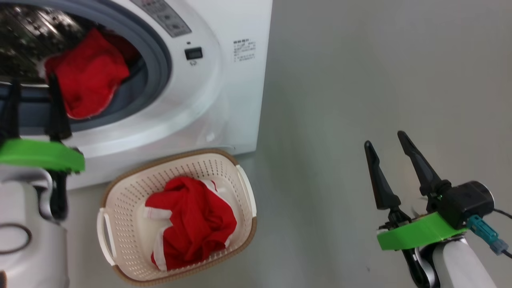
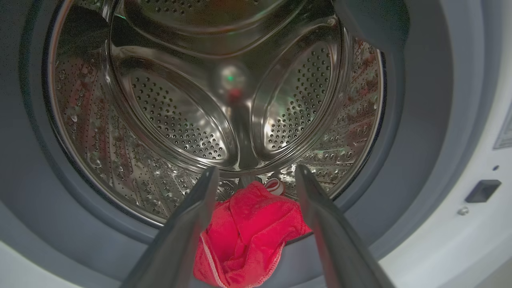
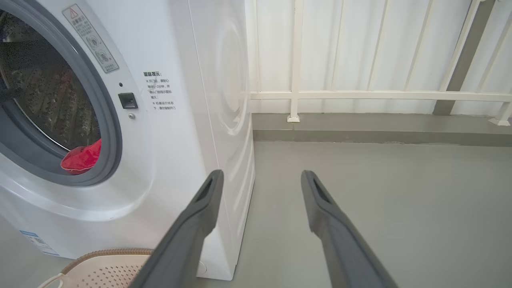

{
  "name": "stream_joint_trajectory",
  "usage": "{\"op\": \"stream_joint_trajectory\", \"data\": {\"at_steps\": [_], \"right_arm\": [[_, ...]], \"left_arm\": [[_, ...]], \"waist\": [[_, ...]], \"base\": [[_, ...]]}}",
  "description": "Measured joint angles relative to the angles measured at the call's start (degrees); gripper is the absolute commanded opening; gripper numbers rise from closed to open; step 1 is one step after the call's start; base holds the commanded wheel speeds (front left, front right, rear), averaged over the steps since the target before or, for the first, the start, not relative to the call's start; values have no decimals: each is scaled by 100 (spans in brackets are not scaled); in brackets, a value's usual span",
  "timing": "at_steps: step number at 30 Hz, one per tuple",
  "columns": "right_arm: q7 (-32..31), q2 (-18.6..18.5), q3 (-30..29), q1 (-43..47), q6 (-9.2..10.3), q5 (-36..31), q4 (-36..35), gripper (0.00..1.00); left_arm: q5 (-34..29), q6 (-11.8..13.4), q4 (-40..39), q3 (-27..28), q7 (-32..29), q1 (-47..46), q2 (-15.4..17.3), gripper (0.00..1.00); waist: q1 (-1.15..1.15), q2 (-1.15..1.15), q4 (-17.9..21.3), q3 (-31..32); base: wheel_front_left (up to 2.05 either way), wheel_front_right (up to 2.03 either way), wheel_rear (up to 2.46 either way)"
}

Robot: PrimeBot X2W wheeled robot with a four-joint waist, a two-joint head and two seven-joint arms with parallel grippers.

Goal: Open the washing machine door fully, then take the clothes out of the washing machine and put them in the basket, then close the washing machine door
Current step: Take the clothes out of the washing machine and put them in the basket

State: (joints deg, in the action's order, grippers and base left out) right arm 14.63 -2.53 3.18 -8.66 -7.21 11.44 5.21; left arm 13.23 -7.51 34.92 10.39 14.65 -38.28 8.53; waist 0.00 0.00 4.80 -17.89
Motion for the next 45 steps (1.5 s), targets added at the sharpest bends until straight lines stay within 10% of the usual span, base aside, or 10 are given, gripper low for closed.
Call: {"op": "stream_joint_trajectory", "data": {"at_steps": [13, 26, 40, 42, 45], "right_arm": [[0, -19, 160, -365, 0, 222, -19, 100], [0, -25, 572, -504, 0, 583, 133, 100], [0, -26, 727, -504, 0, 725, 215, 100], [0, -29, 714, -503, 0, 733, 225, 100], [0, -27, 716, -503, 0, 795, 232, 100]], "left_arm": [[-93, 52, 1692, 264, 1, -1841, 366, 100], [-176, 431, 3492, 18, -1405, -3119, 715, 100], [-220, 555, 3850, -196, -2034, -3261, 911, 100], [-220, 578, 3873, -237, -2089, -3260, 914, 75], [-220, 595, 3887, -280, -2142, -3260, 914, 5]], "waist": [[0, 0, 282, -1073], [0, 0, 510, -1271], [0, 0, 793, -1281], [0, 0, 828, -1293], [0, 0, 851, -1302]], "base": [[0, 0, 0], [0, 0, 0], [0, 0, 0], [0, 0, 0], [0, 0, 0]]}}
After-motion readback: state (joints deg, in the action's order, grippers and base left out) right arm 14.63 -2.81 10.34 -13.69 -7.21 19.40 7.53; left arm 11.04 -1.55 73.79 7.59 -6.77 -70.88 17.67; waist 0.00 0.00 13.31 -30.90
